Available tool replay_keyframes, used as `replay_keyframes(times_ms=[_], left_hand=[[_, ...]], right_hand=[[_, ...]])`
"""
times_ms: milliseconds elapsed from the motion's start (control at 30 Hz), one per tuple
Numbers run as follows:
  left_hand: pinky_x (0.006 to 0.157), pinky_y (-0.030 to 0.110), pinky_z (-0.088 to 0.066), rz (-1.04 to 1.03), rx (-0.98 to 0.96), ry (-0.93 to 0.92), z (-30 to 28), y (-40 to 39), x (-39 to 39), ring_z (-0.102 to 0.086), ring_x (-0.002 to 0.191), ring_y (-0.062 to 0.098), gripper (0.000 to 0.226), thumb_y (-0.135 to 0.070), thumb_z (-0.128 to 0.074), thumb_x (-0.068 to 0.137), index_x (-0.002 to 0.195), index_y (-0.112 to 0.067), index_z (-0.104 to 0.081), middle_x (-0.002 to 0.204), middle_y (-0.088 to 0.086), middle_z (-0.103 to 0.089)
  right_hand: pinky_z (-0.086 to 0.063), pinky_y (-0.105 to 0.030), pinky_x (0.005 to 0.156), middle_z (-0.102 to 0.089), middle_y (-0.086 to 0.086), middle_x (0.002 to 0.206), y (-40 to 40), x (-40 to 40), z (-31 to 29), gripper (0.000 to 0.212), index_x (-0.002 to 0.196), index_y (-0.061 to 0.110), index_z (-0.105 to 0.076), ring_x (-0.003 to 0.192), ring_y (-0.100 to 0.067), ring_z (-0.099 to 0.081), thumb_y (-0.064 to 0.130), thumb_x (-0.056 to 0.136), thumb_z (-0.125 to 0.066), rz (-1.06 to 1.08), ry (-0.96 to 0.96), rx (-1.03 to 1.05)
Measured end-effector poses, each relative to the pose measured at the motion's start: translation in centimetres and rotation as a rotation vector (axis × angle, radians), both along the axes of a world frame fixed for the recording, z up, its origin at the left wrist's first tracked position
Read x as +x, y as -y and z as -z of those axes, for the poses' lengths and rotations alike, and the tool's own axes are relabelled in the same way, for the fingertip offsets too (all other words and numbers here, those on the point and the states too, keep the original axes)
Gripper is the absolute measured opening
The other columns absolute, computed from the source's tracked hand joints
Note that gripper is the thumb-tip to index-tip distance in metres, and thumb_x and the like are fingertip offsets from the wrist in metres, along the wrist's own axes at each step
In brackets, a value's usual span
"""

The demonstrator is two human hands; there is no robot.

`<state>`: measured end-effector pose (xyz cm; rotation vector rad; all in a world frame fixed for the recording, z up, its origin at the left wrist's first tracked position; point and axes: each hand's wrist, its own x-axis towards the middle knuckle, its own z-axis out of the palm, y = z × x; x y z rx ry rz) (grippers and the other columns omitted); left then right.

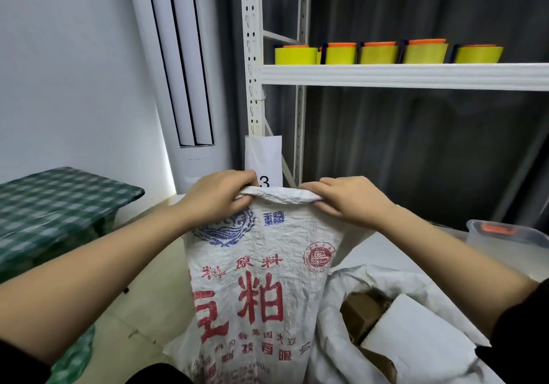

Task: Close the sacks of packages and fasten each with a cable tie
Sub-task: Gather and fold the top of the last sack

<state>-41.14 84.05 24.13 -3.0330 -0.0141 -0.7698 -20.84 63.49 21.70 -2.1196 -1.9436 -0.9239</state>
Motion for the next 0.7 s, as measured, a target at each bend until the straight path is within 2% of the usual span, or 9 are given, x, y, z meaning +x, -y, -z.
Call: replay_keyframes(times_ms=[100, 167, 233, 300, 367, 433, 500, 633, 700], left_hand=[[0.043, 0.032, -0.038, 0.116, 0.359, 0.136, 0.6, 0.5, 0.3, -0.055, 0.07, 0.025, 0.006, -0.019, -0.041, 0.084, 0.089, -0.02, -0.044, 0.078, 0.003, -0.056], [0.038, 0.031, -0.034, 0.124, 0.515, 0.17, 1.1, 0.8, 0.7, -0.054, 0.067, 0.026, 0.012, -0.016, -0.041, 0.083, 0.093, -0.017, -0.046, 0.077, 0.006, -0.054], [0.04, 0.031, -0.036, 0.114, 0.505, 0.189, 1.2, 0.9, 0.8, -0.055, 0.067, 0.026, 0.012, -0.019, -0.044, 0.083, 0.094, -0.015, -0.048, 0.077, 0.006, -0.056], [0.051, 0.033, -0.043, 0.052, 0.343, 0.118, 1.0, 0.6, 0.6, -0.059, 0.076, 0.026, 0.019, -0.026, -0.053, 0.083, 0.099, -0.016, -0.054, 0.082, 0.004, -0.06], [0.067, 0.034, -0.043, -0.045, 0.064, -0.055, 0.5, 0.2, 0.2, -0.058, 0.088, 0.024, 0.026, -0.027, -0.063, 0.082, 0.107, -0.02, -0.059, 0.09, 0.003, -0.063], [0.07, 0.034, -0.043, -0.113, -0.086, -0.209, 0.3, -0.2, 0.0, -0.059, 0.091, 0.024, 0.026, -0.025, -0.064, 0.082, 0.107, -0.023, -0.057, 0.095, 0.001, -0.065], [0.068, 0.034, -0.044, -0.181, -0.014, -0.233, 0.2, -0.5, -0.3, -0.06, 0.091, 0.026, 0.027, -0.025, -0.061, 0.084, 0.11, -0.024, -0.053, 0.098, 0.001, -0.066], [0.052, 0.033, -0.038, -0.087, 0.409, -0.044, 0.4, -1.4, -0.7, -0.064, 0.073, 0.033, 0.029, -0.007, -0.06, 0.081, 0.109, -0.012, -0.054, 0.094, 0.008, -0.064], [0.054, 0.035, -0.042, -0.052, 0.377, -0.048, 0.5, -1.2, -0.9, -0.063, 0.074, 0.032, 0.033, -0.021, -0.054, 0.081, 0.113, -0.013, -0.053, 0.098, 0.008, -0.064]], right_hand=[[-0.048, -0.034, 0.089, -0.058, 0.01, 0.132, -1.6, -2.9, -0.9, 0.057, 0.138, 0.036, -0.042, 0.114, -0.012, -0.056, 0.066, 0.093, -0.026, 0.025, -0.402, -0.148], [-0.046, -0.035, 0.091, -0.061, 0.008, 0.128, -3.0, -4.5, -1.1, 0.045, 0.133, 0.037, -0.046, 0.111, -0.011, -0.057, 0.06, 0.097, -0.031, -0.04, -0.63, -0.208], [-0.045, -0.036, 0.082, -0.067, 0.002, 0.106, -3.9, -5.4, -1.1, 0.032, 0.117, 0.03, -0.054, 0.095, -0.014, -0.059, 0.05, 0.1, -0.036, -0.064, -0.676, -0.232], [-0.043, -0.038, 0.071, -0.065, -0.002, 0.089, -3.9, -5.6, -1.0, 0.028, 0.106, 0.019, -0.055, 0.08, -0.02, -0.057, 0.042, 0.101, -0.04, -0.041, -0.537, -0.2], [-0.044, -0.039, 0.063, -0.064, -0.004, 0.088, -3.4, -5.4, -0.6, 0.031, 0.106, 0.015, -0.054, 0.076, -0.025, -0.059, 0.041, 0.1, -0.038, -0.017, -0.319, -0.109], [-0.046, -0.038, 0.053, -0.066, -0.002, 0.09, -3.1, -4.8, 0.1, 0.027, 0.107, 0.016, -0.056, 0.068, -0.027, -0.061, 0.037, 0.099, -0.04, -0.089, -0.127, 0.008], [-0.044, -0.035, 0.041, -0.064, -0.002, 0.087, -2.9, -4.2, 0.5, 0.022, 0.114, 0.016, -0.057, 0.058, -0.027, -0.059, 0.021, 0.092, -0.053, -0.118, 0.04, 0.027], [-0.032, -0.028, 0.035, -0.055, -0.006, 0.075, -2.5, -3.6, 0.1, 0.05, 0.12, 0.012, -0.059, 0.049, -0.026, -0.051, 0.0, 0.073, -0.072, -0.129, 0.135, 0.049], [-0.027, -0.027, 0.036, -0.054, -0.005, 0.074, -2.5, -3.3, 0.3, 0.058, 0.123, 0.011, -0.058, 0.047, -0.025, -0.049, -0.003, 0.069, -0.074, -0.128, 0.178, 0.067]])
